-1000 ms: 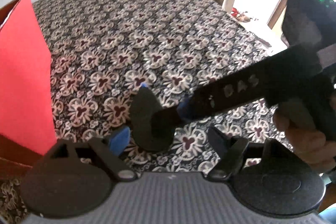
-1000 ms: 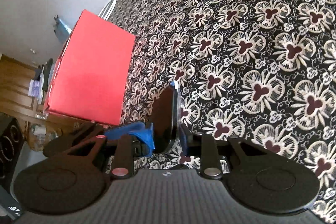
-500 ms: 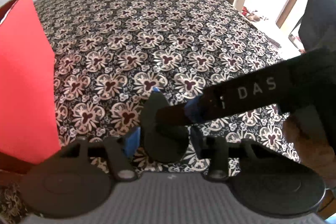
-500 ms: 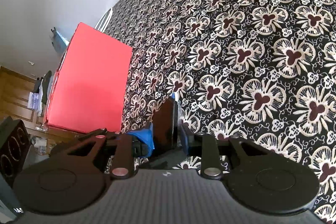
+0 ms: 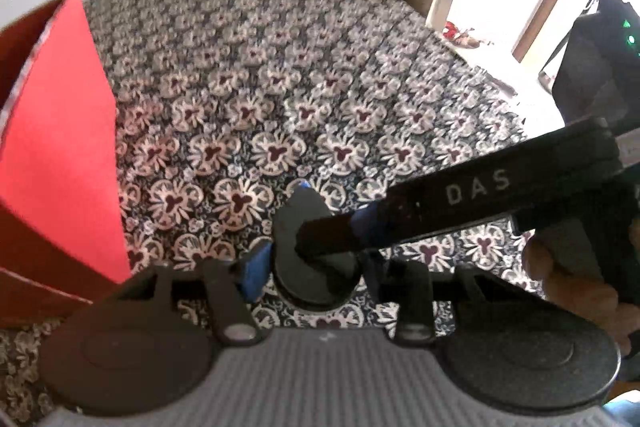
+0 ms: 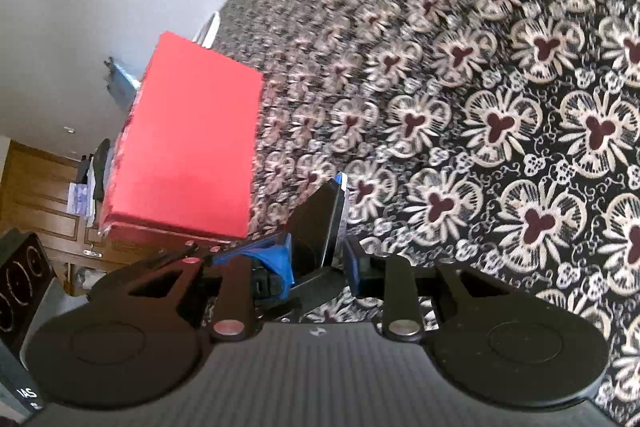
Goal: Organize rigid objects
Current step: 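Lift the black remote with the right gripper and carry it over the red box, then lower the remote into the red box and open the right gripper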
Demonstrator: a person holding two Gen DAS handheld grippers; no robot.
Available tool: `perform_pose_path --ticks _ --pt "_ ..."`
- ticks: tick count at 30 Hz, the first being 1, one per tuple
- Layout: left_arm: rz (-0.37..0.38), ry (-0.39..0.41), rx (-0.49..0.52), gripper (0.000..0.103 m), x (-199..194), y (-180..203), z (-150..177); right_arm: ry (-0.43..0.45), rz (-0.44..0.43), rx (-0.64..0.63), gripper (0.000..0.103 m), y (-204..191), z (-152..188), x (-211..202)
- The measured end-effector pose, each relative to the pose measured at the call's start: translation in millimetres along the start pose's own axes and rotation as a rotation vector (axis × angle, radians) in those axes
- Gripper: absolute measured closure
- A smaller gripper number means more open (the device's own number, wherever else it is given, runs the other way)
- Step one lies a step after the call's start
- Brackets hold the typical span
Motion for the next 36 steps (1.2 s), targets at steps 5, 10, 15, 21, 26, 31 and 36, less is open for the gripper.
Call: perform_pose_path --ticks 5,10,15,21,26,31,36 --pt "0.033 0.087 -0.004 0.065 -34 -7 -15 0.073 -0.029 -0.029 0.094 -29 -4 -20" --pt "0.031 0.221 0.02 0.065 -84 -27 -40 0.18 -0.068 -0.101 0.094 -82 -16 -34" --pt "0.017 0.332 0.004 0.065 -135 -81 -61 0.262 -0.129 -0.194 0.094 -147 -37 -22" --pt "-0.013 0.332 -0.041 0.065 -150 -157 -75 0.275 -0.114 -0.314 0.094 -209 -61 34" --pt "-0.038 0.29 -0.079 0.065 -138 -214 -83 0.264 -0.059 -0.34 0.094 -231 -73 82" --pt "-0.063 0.205 -0.108 0.065 -110 -247 -80 0.236 0.009 -0.322 0.095 -233 -77 119" --pt "-0.066 0.136 -0.154 0.065 -91 -262 -70 0.226 0.095 -0.33 0.094 -225 -74 136"
Point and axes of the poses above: each gripper's, at about its wrist camera, not at the fingertips, and x roughly the way its jaws point, y to its right, z to its underside, the point moved 8 cm from there along x, roughly the way its jaws point, and after that the axes turned 3 degrees about y, right-handed, at the moved point
